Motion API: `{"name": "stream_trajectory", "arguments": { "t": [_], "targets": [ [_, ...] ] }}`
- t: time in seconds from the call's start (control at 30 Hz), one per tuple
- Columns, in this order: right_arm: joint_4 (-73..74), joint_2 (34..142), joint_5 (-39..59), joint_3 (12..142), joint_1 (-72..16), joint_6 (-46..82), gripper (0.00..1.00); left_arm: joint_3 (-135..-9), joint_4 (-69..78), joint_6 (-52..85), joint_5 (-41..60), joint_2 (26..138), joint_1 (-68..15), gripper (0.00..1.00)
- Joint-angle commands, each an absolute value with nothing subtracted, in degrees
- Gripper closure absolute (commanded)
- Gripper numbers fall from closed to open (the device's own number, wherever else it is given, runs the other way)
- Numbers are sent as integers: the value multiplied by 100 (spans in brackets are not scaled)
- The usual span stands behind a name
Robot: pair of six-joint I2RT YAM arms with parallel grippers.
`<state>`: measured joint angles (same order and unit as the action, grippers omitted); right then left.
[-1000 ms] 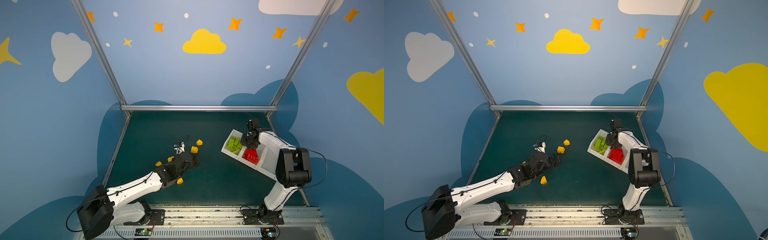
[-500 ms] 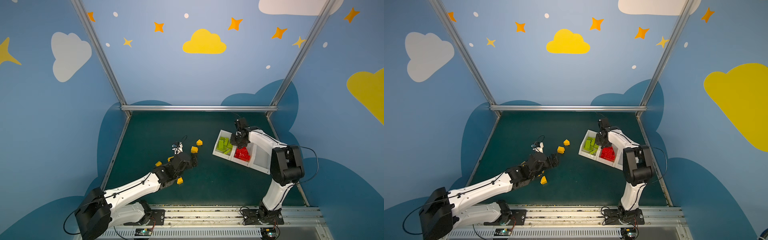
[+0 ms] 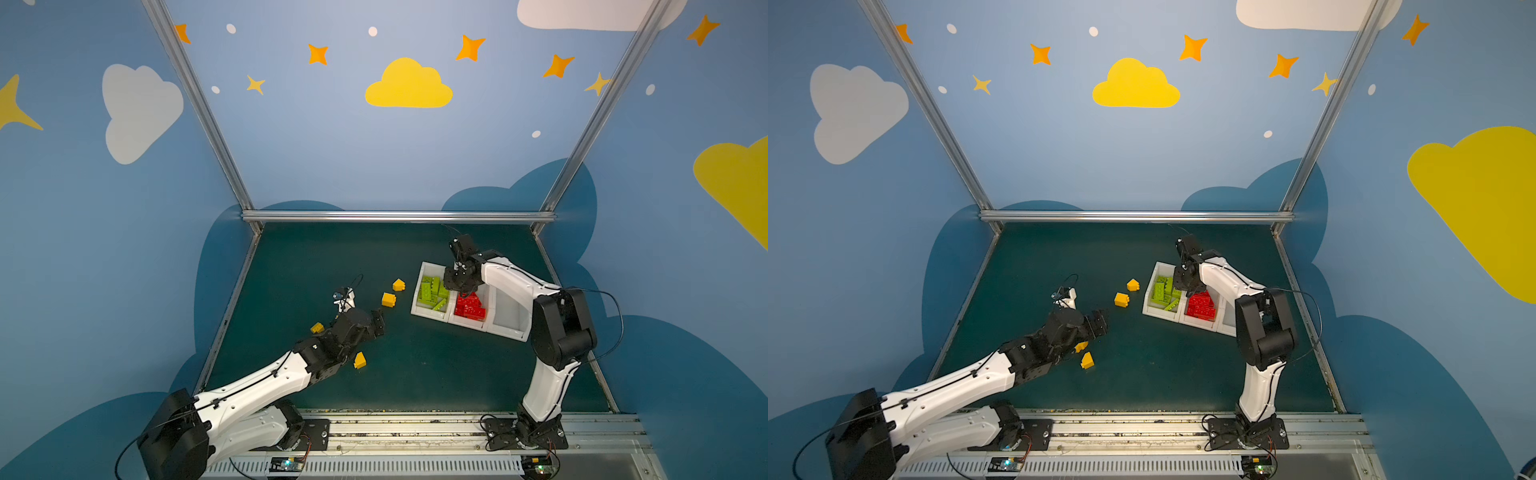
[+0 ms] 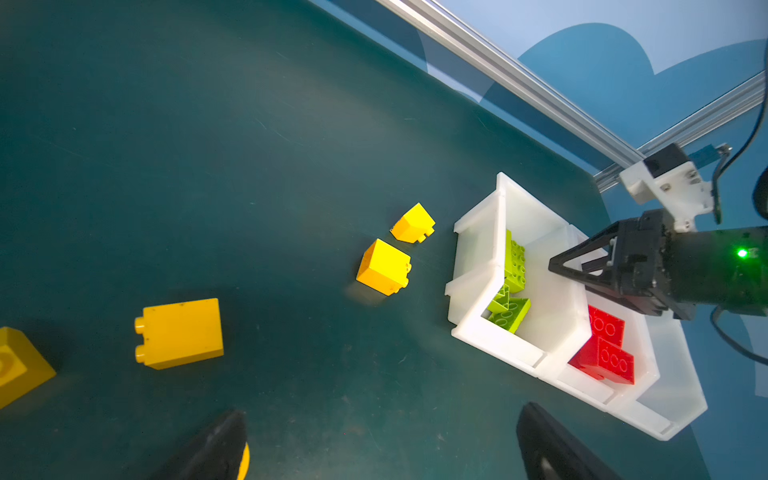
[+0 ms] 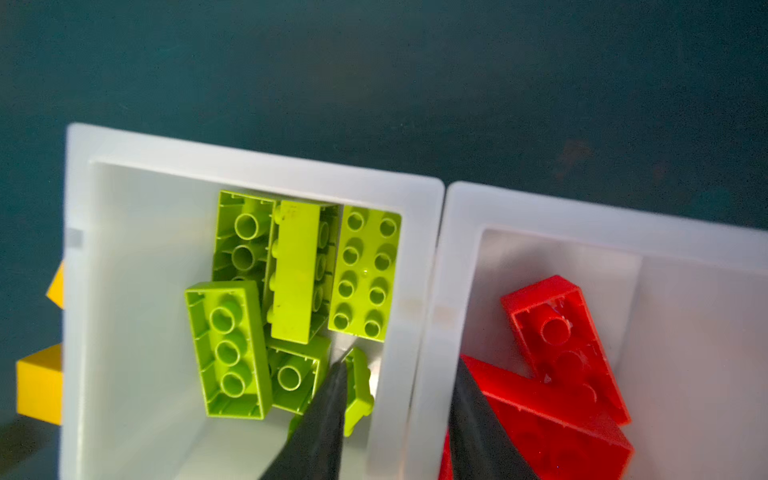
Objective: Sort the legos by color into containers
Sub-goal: 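Lower the red brick into the middle compartment and open the right gripper, then grasp a yellow 2x2 brick with the left gripper while the right gripper withdraws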
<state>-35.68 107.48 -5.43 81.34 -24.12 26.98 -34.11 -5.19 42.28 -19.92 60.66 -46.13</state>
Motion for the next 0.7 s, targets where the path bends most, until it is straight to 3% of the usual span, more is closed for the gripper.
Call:
{"name": "stream_trajectory", "arguments": {
  "t": [0.0, 0.07, 0.2, 0.67],
  "targets": [
    [-3666, 10579, -488, 8311, -2442, 2644, 47, -3523, -791, 3870, -1597, 6207, -4355, 0],
    [-3634, 10386, -457, 8266, -2448, 2587, 37, -3777, -1047, 3698, -1280, 6463, -4220, 0],
    [-3522, 9908, -418, 8035, -2440, 2481, 28, -4226, -1281, 3357, -998, 7043, -4166, 1],
    [-1603, 6519, 167, 4869, -2686, 2369, 21, -6230, -2004, 2585, -632, 9850, -3920, 15]
  ]
}}
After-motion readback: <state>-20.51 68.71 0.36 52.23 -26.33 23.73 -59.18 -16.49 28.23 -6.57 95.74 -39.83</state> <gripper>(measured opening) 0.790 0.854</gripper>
